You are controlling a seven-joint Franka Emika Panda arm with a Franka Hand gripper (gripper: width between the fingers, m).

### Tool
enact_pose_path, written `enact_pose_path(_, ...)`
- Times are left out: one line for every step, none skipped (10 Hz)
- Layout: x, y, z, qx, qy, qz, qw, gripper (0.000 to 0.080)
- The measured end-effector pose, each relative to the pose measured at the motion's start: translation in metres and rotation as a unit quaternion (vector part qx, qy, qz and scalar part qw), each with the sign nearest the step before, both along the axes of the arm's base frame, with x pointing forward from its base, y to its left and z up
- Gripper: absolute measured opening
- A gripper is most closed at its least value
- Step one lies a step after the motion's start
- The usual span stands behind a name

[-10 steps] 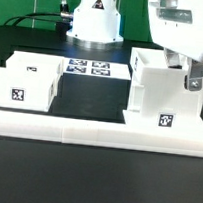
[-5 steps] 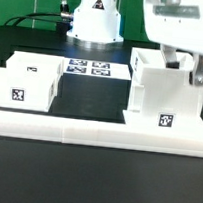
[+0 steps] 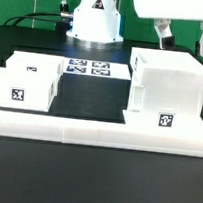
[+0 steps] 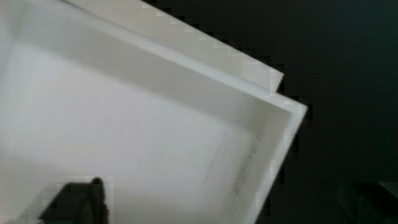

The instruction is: Assemble drawer

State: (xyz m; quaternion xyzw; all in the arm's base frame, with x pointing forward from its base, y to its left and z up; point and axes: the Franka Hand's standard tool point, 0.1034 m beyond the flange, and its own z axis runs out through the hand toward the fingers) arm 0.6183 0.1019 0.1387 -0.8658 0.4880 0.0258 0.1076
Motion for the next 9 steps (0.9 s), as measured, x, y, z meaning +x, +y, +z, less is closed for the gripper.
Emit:
enact_pose_path(-0.005,-0.001,0.002,0.003,0.014,0.064,0.998,0.0649)
enact_pose_path(-0.007,-0.005,0.003,0.003,0.006,0.128,0.992,0.0649)
enact_pose_path(-0.007,-0.007,0.004,0.002,-0.004,0.174,0.985,0.0649)
enact_pose_path(-0.007,-0.007,0.003,0.001,-0.009,0.2,0.98,0.0649)
enact_pose_path(-0.007,-0.007,0.002,0.0,-0.019,0.242,0.97,0.0649)
enact_pose_path(-0.009,-0.011,0.001,-0.002,-0.03,0.291,0.956,0.0649)
enact_pose_path(-0.016,-0.024,0.0,-0.008,-0.038,0.343,0.939,0.0649)
enact_pose_path(-0.023,-0.04,0.002,-0.023,-0.046,0.404,0.913,0.0649)
enact_pose_path(-0.027,-0.054,0.003,-0.037,-0.061,0.443,0.893,0.0649)
